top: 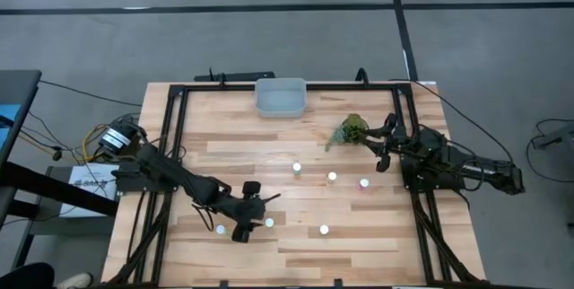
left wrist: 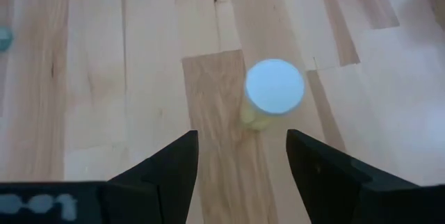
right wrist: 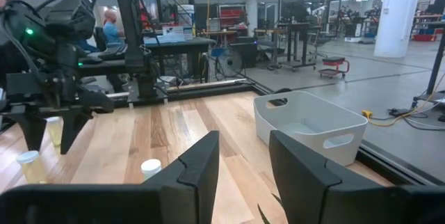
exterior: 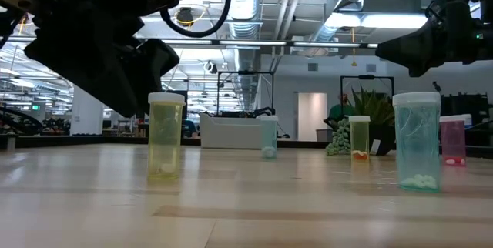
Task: Pick and place pill bottles into a basket
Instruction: Put the middle yellow medicine bottle in the gray bin
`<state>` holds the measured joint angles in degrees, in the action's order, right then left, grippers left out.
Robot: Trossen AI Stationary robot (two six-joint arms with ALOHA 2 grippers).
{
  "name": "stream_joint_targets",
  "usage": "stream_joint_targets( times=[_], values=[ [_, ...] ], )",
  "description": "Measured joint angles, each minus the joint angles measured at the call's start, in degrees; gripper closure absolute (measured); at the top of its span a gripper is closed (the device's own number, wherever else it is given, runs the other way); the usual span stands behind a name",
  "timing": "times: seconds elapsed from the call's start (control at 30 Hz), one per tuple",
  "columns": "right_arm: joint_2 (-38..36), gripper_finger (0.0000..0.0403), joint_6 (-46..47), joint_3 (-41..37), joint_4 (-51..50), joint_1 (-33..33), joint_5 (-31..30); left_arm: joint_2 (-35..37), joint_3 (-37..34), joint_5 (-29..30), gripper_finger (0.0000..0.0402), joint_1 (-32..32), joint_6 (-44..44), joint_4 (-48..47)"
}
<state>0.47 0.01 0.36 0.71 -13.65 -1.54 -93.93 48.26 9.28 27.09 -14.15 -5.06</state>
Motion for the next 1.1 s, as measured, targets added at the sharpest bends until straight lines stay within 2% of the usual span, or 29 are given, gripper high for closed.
stream_joint_targets(
  times=[0.3, 0.57, 0.9, 1.1],
  values=[
    [0.0, 0.0282, 0.0, 0.0, 0.0, 0.0, 0.0, 0.0, 0.1, -0.1, 0.0194, 2.5, 0.2, 3.7],
    [0.0, 0.0282, 0.0, 0.0, 0.0, 0.0, 0.0, 0.0, 0.1, 6.9, 0.0194, 2.4, 0.7, 2.3],
    [0.0, 0.0282, 0.0, 0.0, 0.0, 0.0, 0.0, 0.0, 0.1, 3.3, 0.0194, 3.0, 0.8, 4.1],
    [0.0, 0.0282, 0.0, 0.0, 0.0, 0.0, 0.0, -5.2, 1.1, 1.7, 0.0194, 3.1, 2.1, 8.2]
  ],
)
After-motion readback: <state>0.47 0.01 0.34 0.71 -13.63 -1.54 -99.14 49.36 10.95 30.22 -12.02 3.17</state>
